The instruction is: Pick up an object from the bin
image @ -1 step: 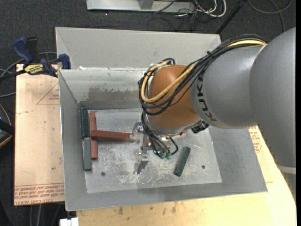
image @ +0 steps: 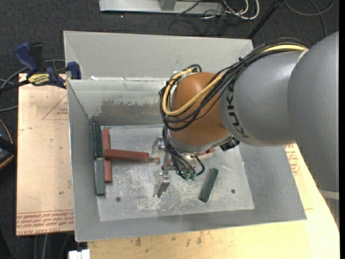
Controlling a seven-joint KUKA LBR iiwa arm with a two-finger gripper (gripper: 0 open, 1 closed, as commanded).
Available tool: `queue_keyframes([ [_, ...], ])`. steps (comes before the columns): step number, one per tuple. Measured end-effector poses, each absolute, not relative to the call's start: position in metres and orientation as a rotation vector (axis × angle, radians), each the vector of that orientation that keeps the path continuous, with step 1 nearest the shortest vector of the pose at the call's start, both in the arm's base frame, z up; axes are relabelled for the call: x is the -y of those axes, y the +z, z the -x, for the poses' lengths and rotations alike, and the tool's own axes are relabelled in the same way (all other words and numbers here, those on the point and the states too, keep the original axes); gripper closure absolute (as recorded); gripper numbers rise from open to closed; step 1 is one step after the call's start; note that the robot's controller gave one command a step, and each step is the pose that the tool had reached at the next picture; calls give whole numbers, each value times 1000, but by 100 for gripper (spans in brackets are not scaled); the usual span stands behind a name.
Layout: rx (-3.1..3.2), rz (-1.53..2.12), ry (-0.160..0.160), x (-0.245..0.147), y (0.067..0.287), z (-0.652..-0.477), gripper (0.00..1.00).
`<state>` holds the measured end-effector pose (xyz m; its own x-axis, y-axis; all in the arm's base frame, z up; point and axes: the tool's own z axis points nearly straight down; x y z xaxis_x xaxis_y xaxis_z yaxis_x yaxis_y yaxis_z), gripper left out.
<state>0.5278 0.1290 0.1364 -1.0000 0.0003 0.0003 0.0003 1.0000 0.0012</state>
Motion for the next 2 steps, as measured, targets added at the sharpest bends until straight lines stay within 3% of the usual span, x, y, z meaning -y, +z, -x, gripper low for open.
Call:
queue_keyframes([
  [1, 3146, 60, -4, -125, 112, -601, 0],
  [2, 3148, 273, -8, -146, 78, -577, 100],
])
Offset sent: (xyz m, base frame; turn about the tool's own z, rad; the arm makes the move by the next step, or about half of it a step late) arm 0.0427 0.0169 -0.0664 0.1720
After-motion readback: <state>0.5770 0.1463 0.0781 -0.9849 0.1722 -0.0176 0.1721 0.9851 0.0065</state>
